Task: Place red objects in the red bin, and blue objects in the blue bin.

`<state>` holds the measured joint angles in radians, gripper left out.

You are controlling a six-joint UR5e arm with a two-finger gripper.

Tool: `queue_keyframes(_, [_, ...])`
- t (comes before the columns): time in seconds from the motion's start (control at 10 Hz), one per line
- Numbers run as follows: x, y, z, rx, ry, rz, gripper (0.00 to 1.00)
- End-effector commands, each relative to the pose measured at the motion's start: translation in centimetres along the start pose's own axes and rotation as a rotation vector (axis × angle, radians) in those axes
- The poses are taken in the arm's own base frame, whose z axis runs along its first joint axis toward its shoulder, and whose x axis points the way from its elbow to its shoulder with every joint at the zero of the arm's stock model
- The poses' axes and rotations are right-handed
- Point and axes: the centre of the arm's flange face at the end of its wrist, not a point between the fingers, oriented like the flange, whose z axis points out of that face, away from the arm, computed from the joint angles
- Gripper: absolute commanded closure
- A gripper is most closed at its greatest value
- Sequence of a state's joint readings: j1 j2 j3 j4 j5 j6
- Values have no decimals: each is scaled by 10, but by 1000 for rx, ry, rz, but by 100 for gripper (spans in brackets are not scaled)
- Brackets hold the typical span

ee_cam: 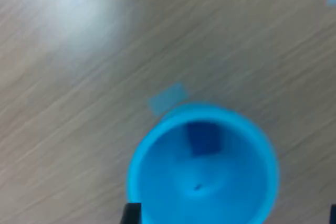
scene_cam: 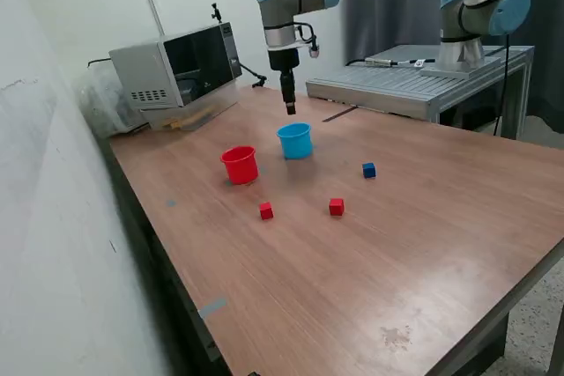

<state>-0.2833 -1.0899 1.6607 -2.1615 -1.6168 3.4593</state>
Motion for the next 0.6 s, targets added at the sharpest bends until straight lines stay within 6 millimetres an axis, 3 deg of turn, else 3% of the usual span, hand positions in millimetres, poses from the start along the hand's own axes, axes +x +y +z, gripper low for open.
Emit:
queue_keyframes(0.0, [49, -46, -32, 33, -3, -104, 0])
queue_keyframes(0.1, [75, -71, -47, 27, 8, -157, 0])
queue_keyframes(0.5, [139, -148, -46, 78, 27, -307, 0])
